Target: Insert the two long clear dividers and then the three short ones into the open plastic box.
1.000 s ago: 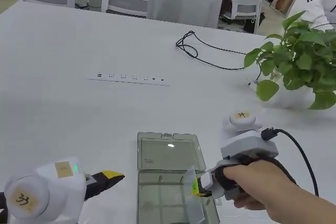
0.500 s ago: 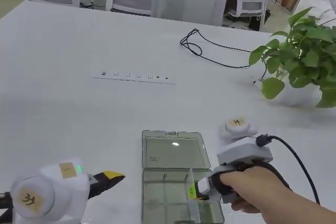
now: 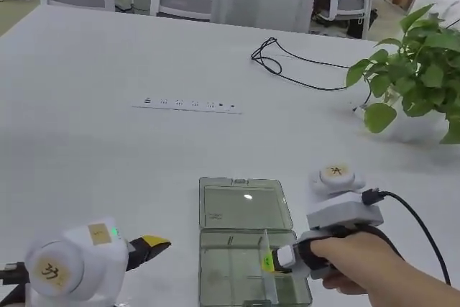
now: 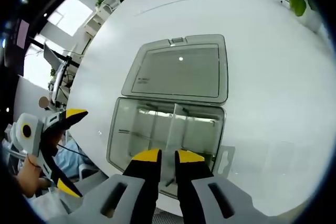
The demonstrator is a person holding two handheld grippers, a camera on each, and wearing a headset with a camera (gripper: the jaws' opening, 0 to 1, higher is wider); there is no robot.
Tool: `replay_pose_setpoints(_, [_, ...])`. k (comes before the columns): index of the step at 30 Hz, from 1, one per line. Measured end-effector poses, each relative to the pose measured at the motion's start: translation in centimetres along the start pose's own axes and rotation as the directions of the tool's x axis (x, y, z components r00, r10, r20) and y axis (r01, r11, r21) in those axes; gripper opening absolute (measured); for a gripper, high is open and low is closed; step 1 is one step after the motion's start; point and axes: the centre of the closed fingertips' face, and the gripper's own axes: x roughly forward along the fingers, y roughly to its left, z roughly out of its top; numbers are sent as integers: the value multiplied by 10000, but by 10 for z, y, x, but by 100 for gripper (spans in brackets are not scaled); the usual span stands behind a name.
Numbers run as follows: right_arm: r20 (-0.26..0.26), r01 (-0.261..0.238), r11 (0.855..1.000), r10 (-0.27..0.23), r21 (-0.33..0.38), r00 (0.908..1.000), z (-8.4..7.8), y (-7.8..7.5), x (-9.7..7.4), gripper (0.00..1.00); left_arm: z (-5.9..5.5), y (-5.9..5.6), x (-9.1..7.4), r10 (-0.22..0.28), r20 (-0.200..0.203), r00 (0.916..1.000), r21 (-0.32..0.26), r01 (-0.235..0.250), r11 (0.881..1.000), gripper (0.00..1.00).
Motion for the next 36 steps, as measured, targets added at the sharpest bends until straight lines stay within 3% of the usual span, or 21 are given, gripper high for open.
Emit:
replay_pose_setpoints(10, [931, -433, 9978, 479, -506, 9945, 13, 1, -22, 17, 4, -2, -2, 221, -98, 9997, 18, -221, 9998, 94])
replay_pose_setpoints(17, [1792, -746, 9829, 1050, -1685, 9782, 24, 2, -43, 23, 4, -2, -5, 487, -193, 9986, -35, -488, 9988, 94])
replay_pose_setpoints(22, [2121, -1117, 9725, 1554, -2041, 9648, 26, 4, -54, 31, 6, -2, -7, 694, -184, 9974, -166, -697, 9974, 94])
replay_pose_setpoints(23, [2300, -1273, 9650, 1808, -2292, 9563, 28, 7, -58, 32, 7, -1, -8, 758, -181, 9970, -197, -761, 9969, 94])
replay_pose_setpoints(25, [2362, -1360, 9598, 1953, -2455, 9519, 27, 7, -63, 36, 6, 0, -8, 880, -222, 9959, -241, -885, 9958, 94])
replay_pose_setpoints(29, [2637, -1714, 9360, 2569, -3075, 9298, 28, 13, -74, 42, 6, 2, -10, 1059, -296, 9939, -315, -1069, 9938, 93])
replay_pose_setpoints(31, [2692, -1676, 9315, 2601, -3229, 9273, 28, 11, -77, 45, 7, 3, -10, 1116, -276, 9934, -337, -1125, 9931, 93])
replay_pose_setpoints(36, [2690, -1601, 8992, 2856, -4072, 9198, 22, 8, -85, 52, 8, 5, -12, 1357, -312, 9903, -491, -1371, 9893, 93])
